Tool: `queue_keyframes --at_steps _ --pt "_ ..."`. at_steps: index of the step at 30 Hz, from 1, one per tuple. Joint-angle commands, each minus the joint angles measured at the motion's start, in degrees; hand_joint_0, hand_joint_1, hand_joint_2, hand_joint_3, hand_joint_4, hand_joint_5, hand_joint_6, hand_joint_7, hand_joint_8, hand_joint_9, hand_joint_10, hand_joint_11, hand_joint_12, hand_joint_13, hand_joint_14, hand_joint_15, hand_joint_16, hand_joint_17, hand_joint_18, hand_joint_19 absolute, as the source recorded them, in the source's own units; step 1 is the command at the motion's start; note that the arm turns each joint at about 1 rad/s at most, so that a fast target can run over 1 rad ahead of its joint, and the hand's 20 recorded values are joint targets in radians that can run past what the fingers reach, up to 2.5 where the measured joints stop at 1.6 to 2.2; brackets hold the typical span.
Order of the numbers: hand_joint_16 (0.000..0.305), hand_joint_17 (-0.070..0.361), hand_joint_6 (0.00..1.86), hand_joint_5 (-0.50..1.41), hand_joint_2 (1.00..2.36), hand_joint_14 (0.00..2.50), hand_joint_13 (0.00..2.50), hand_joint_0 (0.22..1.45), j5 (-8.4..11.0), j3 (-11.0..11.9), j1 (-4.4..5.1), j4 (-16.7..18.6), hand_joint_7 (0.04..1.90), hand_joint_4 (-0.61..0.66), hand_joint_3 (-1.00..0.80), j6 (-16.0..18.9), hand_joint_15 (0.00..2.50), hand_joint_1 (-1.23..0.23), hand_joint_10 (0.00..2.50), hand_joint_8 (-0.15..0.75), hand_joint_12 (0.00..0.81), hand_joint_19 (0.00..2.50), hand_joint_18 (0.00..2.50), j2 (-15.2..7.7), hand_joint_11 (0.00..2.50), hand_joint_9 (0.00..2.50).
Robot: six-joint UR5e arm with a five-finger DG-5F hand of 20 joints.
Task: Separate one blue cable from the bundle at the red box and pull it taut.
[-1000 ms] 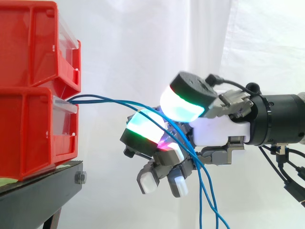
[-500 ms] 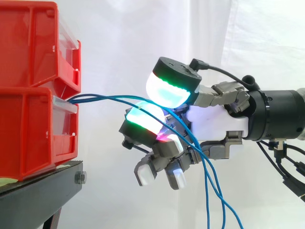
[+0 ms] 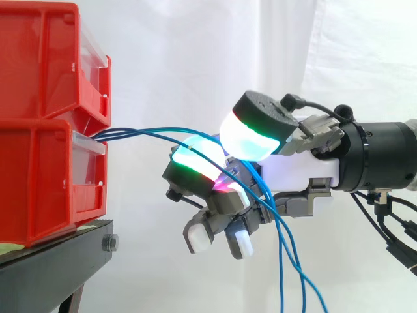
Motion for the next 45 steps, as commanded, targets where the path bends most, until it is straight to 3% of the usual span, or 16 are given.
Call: queue_keyframes --at_steps 1,2,6,9,13,15,17,19,22,31,37,45 --pt "0.058 0.131 0.9 -0.15 1.0 0.02 0.79 0.5 -0.01 0.0 0.03 0.3 1.11 0.15 -0.5 0.0 0.49 -0.81 0.02 0.402 0.428 0.66 1.0 0.0 1.01 1.12" --pt "0.058 0.131 0.9 -0.15 1.0 0.02 0.8 0.5 -0.01 0.0 0.03 0.3 1.11 0.16 -0.5 0.0 0.49 -0.69 0.02 0.403 0.43 0.67 1.02 0.0 0.99 1.14" --pt "0.054 0.122 0.88 -0.14 1.0 0.02 0.81 0.58 -0.01 0.1 0.03 0.3 1.18 0.15 -0.5 0.0 0.5 -0.53 0.02 0.391 0.415 0.72 0.99 0.0 0.97 1.17" --pt "0.053 0.12 0.88 -0.12 1.0 0.02 0.82 0.63 -0.01 0.1 0.03 0.3 1.22 0.14 -0.5 0.0 0.51 -0.63 0.02 0.392 0.411 0.73 1.0 0.0 0.97 1.21" --pt "0.054 0.121 0.89 -0.11 1.02 0.02 0.84 0.65 -0.01 0.1 0.03 0.3 1.31 0.16 -0.3 0.0 0.52 -0.86 0.02 0.395 0.412 0.72 1.01 0.0 1.01 1.24" --pt "0.054 0.121 0.9 -0.11 1.02 0.02 0.84 0.69 0.07 0.1 0.03 0.3 1.32 0.1 -0.29 0.0 0.52 -0.93 0.02 0.384 0.41 0.69 1.01 0.0 1.03 1.22" --pt "0.053 0.12 0.9 -0.12 1.02 0.02 0.83 0.72 0.16 0.1 0.03 0.3 1.31 0.07 -0.3 0.0 0.51 -0.94 0.02 0.383 0.405 0.68 1.01 0.0 1.03 1.22" --pt "0.053 0.119 0.91 -0.13 1.01 0.02 0.82 0.77 0.16 0.1 0.12 0.3 1.31 0.0 -0.42 -0.1 0.51 -0.97 0.02 0.368 0.401 0.65 0.99 0.0 1.07 1.2" --pt "0.052 0.117 0.91 -0.13 1.0 0.02 0.81 0.79 0.16 0.1 0.03 0.3 1.37 0.0 -0.5 -0.1 0.5 -0.99 0.03 0.365 0.4 0.63 0.98 0.0 1.07 1.19" --pt "0.052 0.117 0.92 -0.12 1.0 0.02 0.81 0.62 -0.01 0.1 0.12 0.3 1.21 0.1 -0.5 0.0 0.51 -1.02 0.02 0.363 0.399 0.64 0.96 0.0 1.07 1.19" --pt "0.057 0.129 0.9 -0.12 1.0 0.02 0.81 0.49 0.07 0.1 0.12 0.3 1.21 0.13 -0.5 0.0 0.51 -0.99 0.02 0.388 0.425 0.64 0.98 0.0 1.08 1.21" --pt "0.059 0.133 0.89 -0.12 1.0 0.02 0.83 0.49 0.16 0.1 0.12 0.3 1.16 0.14 -0.5 0.0 0.51 -0.67 0.02 0.395 0.434 0.67 1.01 0.1 1.01 1.24"
